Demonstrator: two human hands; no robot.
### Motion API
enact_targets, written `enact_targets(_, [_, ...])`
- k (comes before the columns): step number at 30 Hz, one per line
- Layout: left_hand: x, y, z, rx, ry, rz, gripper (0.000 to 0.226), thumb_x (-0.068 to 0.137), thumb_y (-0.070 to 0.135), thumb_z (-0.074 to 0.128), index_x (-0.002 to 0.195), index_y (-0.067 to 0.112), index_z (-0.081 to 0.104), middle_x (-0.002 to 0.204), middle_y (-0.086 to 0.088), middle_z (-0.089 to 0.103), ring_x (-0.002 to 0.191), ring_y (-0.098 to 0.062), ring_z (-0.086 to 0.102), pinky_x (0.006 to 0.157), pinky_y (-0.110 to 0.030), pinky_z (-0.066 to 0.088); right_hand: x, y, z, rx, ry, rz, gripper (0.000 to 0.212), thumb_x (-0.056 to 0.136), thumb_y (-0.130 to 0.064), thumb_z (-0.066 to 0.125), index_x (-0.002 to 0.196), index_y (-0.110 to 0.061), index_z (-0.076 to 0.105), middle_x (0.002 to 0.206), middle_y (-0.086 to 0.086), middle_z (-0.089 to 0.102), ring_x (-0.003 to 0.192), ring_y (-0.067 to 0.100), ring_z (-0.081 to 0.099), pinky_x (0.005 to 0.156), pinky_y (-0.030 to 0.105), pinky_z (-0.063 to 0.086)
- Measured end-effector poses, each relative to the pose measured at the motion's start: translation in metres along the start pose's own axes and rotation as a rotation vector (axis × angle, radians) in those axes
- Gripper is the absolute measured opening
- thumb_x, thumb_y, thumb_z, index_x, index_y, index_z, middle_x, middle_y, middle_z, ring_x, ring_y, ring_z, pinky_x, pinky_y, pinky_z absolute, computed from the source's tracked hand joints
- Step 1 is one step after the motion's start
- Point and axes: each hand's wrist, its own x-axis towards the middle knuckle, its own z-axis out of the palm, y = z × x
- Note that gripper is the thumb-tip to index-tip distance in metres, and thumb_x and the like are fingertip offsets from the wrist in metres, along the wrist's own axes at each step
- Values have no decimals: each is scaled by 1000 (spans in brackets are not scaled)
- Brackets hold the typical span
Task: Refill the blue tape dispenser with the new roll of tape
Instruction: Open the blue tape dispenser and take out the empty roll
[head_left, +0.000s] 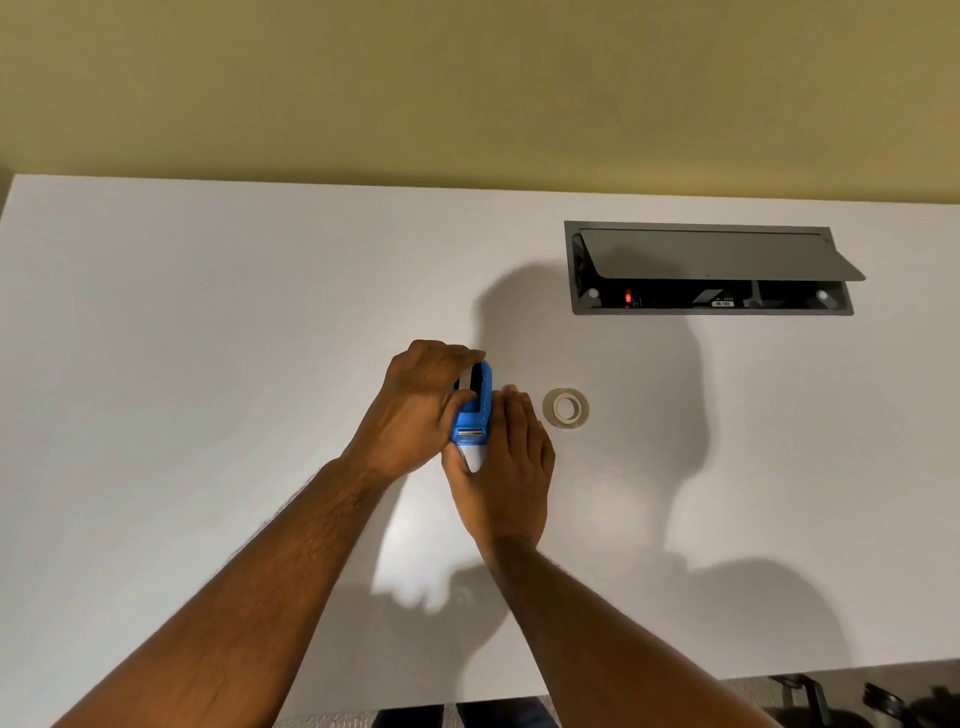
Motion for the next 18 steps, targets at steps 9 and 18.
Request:
enact_targets(9, [-10,14,-5,-198,95,-116,40,101,23,54,140,20,56,142,1,59,130,-17,54,111,-31,42,0,2,-1,15,-1,-10,84,91,-70,50,157,-19,35,162,0,41,151,18,35,124,36,29])
enact_targets(18, [-38,34,-23,-480,194,-344,42,92,12,71,130,30,64,124,14,65,104,4,60,86,-1,43,5,8,-34,449,-114,10,73,88,-45,70,150,-16,44,152,2,50,143,15,43,119,35,37])
